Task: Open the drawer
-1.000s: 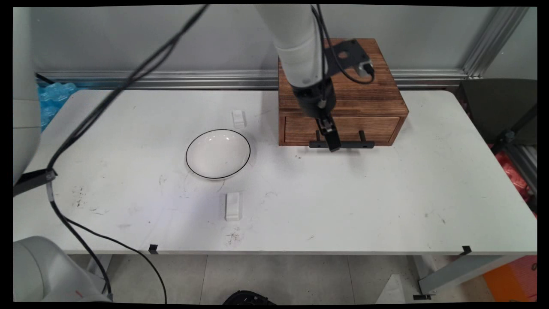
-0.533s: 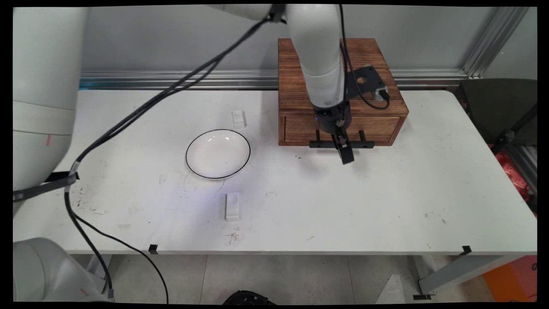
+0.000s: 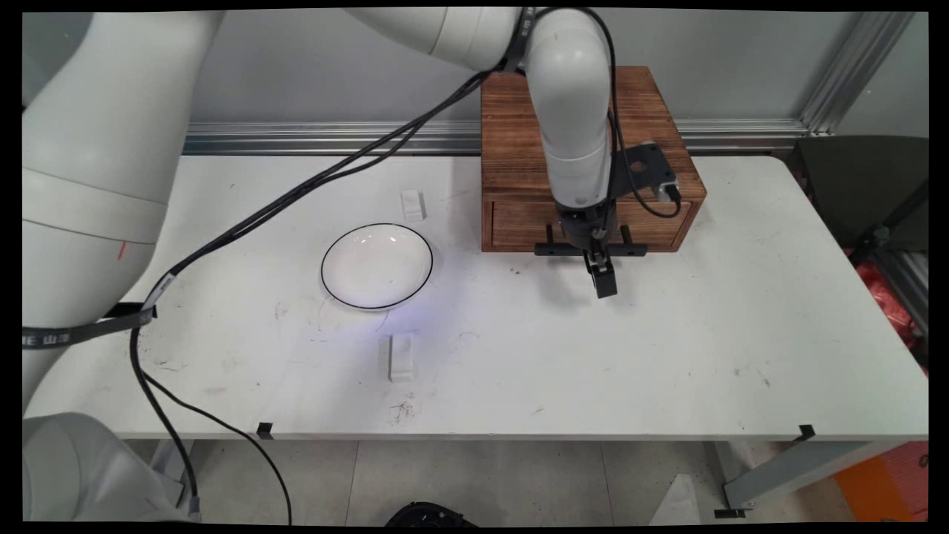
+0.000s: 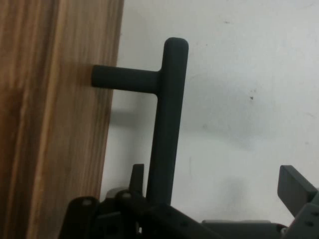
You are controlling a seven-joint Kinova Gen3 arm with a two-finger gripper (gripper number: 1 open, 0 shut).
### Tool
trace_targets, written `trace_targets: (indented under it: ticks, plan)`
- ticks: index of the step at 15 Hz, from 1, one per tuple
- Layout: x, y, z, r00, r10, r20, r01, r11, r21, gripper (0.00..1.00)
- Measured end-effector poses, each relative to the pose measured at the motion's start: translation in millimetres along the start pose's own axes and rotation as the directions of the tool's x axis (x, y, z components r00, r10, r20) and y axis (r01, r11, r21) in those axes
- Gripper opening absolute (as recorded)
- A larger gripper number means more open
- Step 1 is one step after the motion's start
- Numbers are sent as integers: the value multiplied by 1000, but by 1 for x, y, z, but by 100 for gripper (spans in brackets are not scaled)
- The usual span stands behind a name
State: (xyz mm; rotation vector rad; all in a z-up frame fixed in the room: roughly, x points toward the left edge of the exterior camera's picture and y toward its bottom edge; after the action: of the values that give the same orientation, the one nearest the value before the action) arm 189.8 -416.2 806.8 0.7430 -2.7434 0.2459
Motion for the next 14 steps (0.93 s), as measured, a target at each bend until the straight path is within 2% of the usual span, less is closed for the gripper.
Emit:
trace_targets:
  ticks: [5,14]
  plan:
    - [2,7,11,1000,21,8,-21,1000,-13,100]
    - [-2,39,8,998,59,17,-58,996,-61,100]
